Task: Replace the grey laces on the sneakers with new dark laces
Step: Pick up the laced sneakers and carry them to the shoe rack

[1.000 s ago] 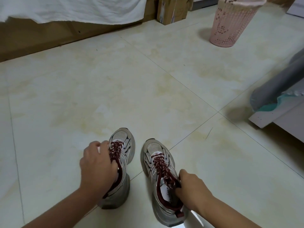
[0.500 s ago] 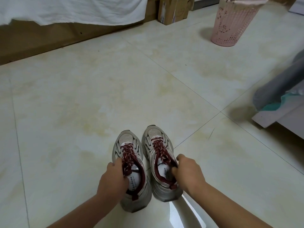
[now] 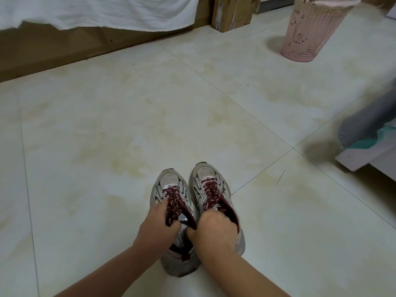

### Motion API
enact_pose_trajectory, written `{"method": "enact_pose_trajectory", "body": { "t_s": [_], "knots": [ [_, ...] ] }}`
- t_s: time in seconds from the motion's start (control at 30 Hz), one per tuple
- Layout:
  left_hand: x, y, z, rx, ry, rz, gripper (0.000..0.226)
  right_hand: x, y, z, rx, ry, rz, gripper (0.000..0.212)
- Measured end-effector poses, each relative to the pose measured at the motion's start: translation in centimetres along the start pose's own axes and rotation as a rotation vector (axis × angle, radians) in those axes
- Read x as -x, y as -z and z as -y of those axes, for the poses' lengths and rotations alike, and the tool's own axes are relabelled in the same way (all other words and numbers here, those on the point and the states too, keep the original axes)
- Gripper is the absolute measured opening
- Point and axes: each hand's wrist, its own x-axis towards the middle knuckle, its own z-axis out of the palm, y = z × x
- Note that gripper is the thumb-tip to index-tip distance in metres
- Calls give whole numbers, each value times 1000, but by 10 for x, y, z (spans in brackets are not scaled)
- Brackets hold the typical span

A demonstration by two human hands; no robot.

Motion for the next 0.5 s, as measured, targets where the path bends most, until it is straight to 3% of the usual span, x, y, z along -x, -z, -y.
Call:
{"method": "enact_pose_trajectory", "body": {
  "t_s": [0.3, 0.5],
  "knots": [
    [-5, -5, -16, 124, -110, -76, 61, -29, 6, -15, -65, -87, 5, 35],
    [-6, 7, -27, 192, -89, -67, 45, -30, 29, -29, -111, -83, 47, 21]
  ]
}}
